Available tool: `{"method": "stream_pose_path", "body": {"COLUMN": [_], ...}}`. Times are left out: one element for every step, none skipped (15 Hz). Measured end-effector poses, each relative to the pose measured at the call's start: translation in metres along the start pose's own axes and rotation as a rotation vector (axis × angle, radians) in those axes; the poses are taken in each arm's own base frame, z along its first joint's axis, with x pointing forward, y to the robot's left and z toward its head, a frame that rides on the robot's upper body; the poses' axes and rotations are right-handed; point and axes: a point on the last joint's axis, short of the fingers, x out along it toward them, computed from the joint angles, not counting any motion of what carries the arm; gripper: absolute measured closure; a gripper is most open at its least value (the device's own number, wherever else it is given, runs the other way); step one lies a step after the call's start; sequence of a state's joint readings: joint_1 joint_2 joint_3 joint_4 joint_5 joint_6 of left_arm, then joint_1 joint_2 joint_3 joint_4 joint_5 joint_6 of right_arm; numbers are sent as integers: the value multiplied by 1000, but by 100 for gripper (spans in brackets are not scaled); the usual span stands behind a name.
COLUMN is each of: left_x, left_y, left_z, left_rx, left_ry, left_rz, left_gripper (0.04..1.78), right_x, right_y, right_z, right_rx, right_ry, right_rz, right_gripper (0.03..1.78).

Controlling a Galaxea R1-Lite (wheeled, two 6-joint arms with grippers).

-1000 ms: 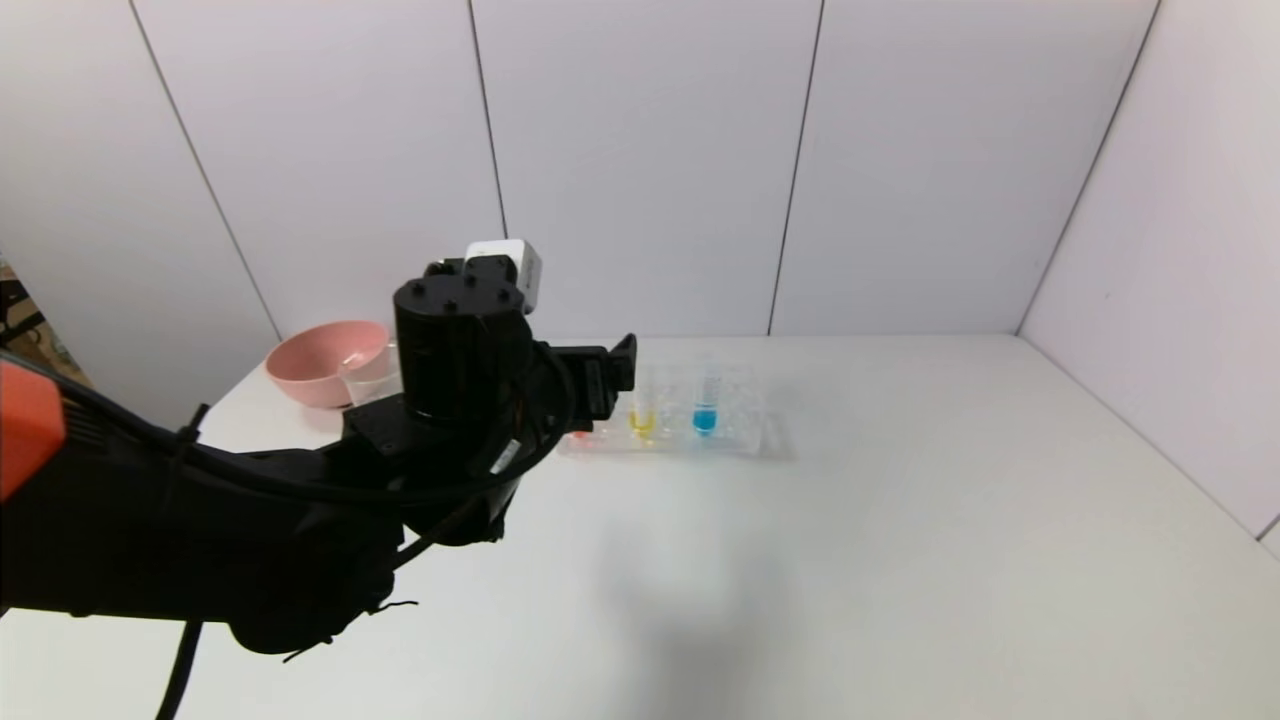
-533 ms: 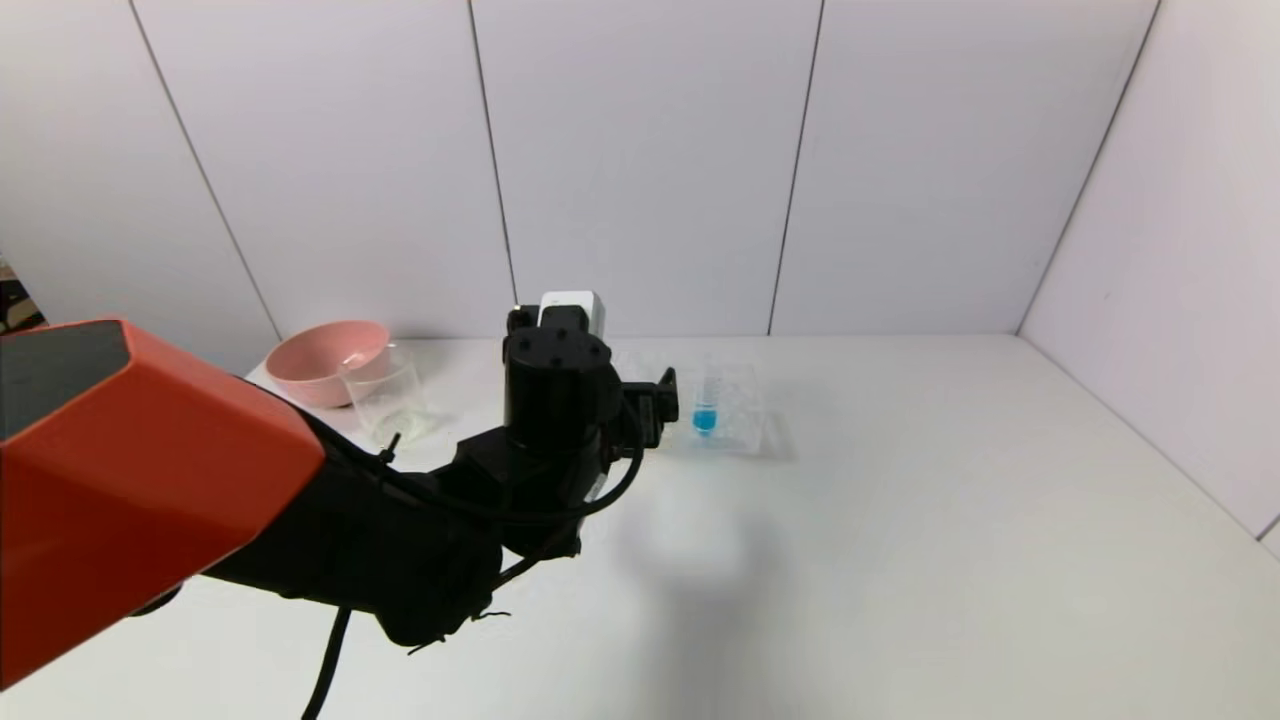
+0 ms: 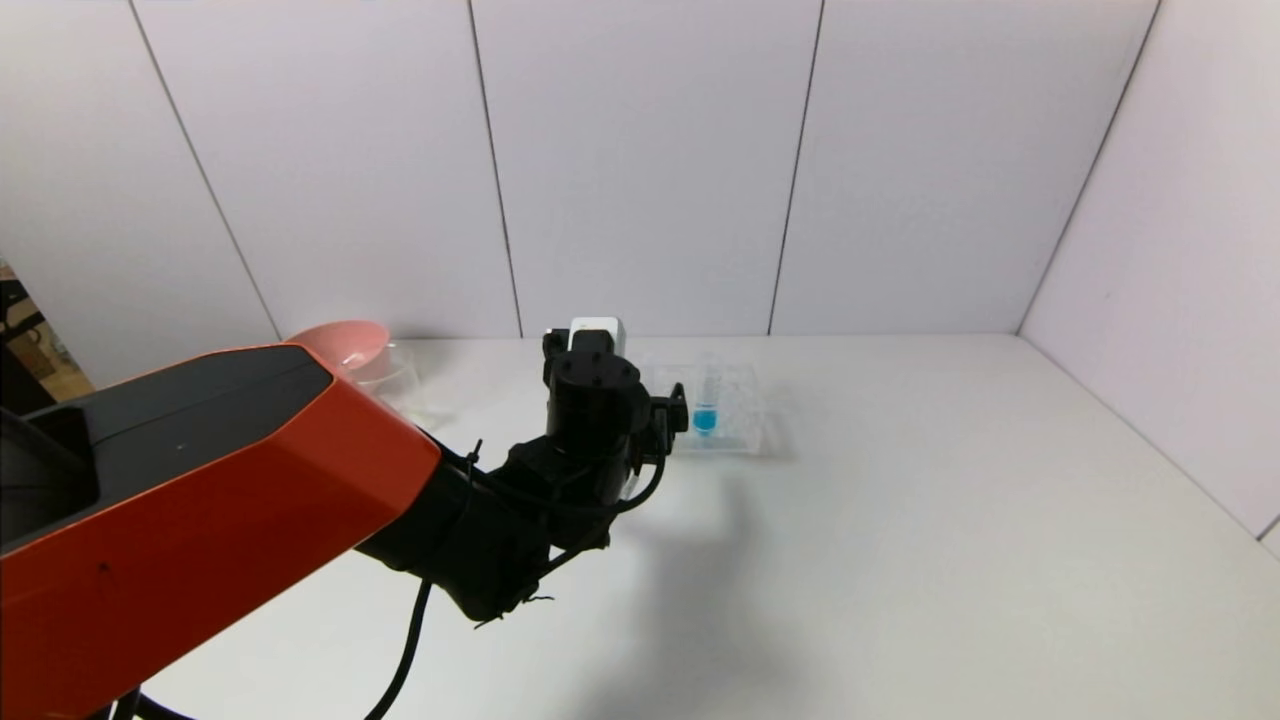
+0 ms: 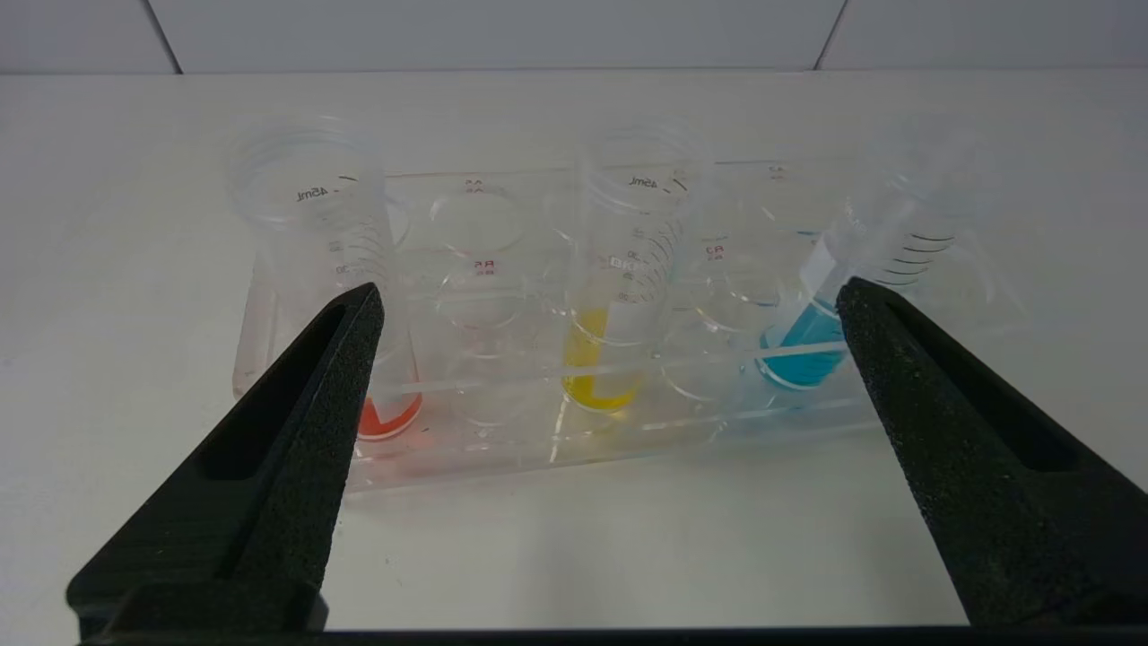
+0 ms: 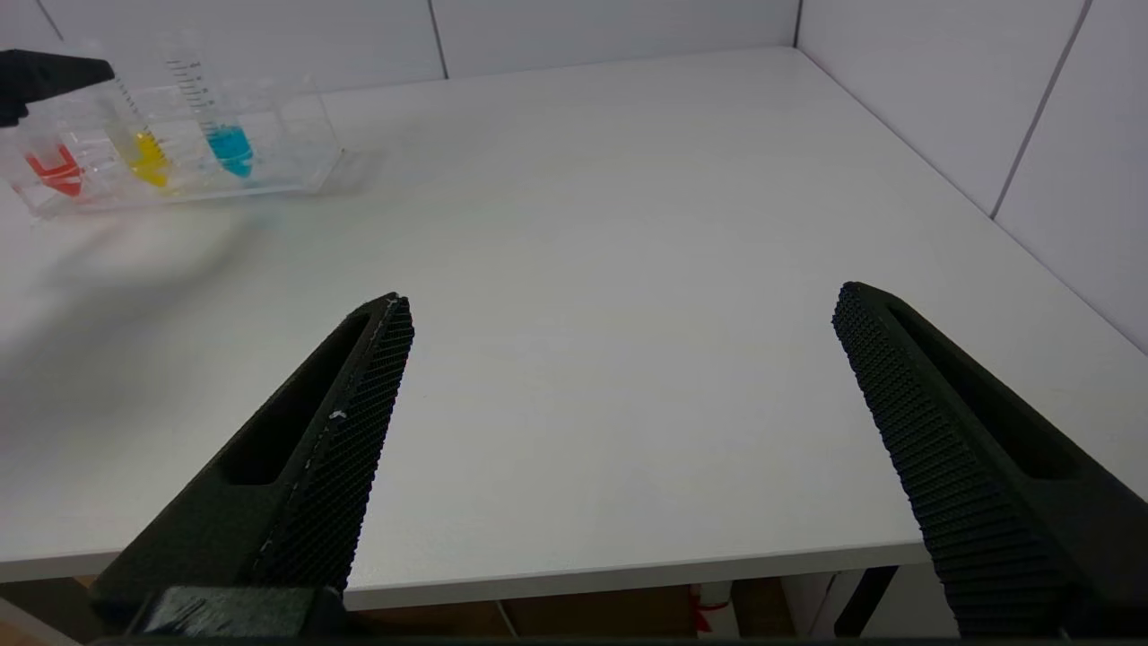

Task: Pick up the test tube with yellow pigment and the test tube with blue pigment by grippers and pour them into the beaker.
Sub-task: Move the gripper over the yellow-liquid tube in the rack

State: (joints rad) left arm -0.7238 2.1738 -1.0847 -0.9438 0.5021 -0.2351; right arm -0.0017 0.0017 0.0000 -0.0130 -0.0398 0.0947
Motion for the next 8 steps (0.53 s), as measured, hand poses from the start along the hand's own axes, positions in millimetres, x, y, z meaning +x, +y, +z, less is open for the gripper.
{"method": "stream_pose_path", "body": {"left_x": [5, 8, 11, 14, 16, 19, 21, 23], "left_y": [1, 1, 2, 2, 2, 1, 0, 0], "left_z": [-3, -6, -8, -11, -12, -13, -13, -13], "left_rx": [1, 3, 4, 5, 5, 5, 5, 5], "left_ry": [1, 6, 8, 11, 11, 11, 10, 8], "left_rz": [6, 9, 11, 14, 15, 17, 17, 17], "left_gripper": [6, 6, 6, 6, 6, 6, 6, 6], "right_x": [0, 0, 0, 0, 0, 0, 0, 0], "right_y": [0, 0, 0, 0, 0, 0, 0, 0], "right_z": [0, 0, 0, 0, 0, 0, 0, 0], "right_rx": [0, 0, 0, 0, 0, 0, 0, 0], "right_ry": [0, 0, 0, 0, 0, 0, 0, 0], "right_rz": [0, 0, 0, 0, 0, 0, 0, 0], "right_gripper": [10, 10, 10, 10, 10, 10, 10, 10]}}
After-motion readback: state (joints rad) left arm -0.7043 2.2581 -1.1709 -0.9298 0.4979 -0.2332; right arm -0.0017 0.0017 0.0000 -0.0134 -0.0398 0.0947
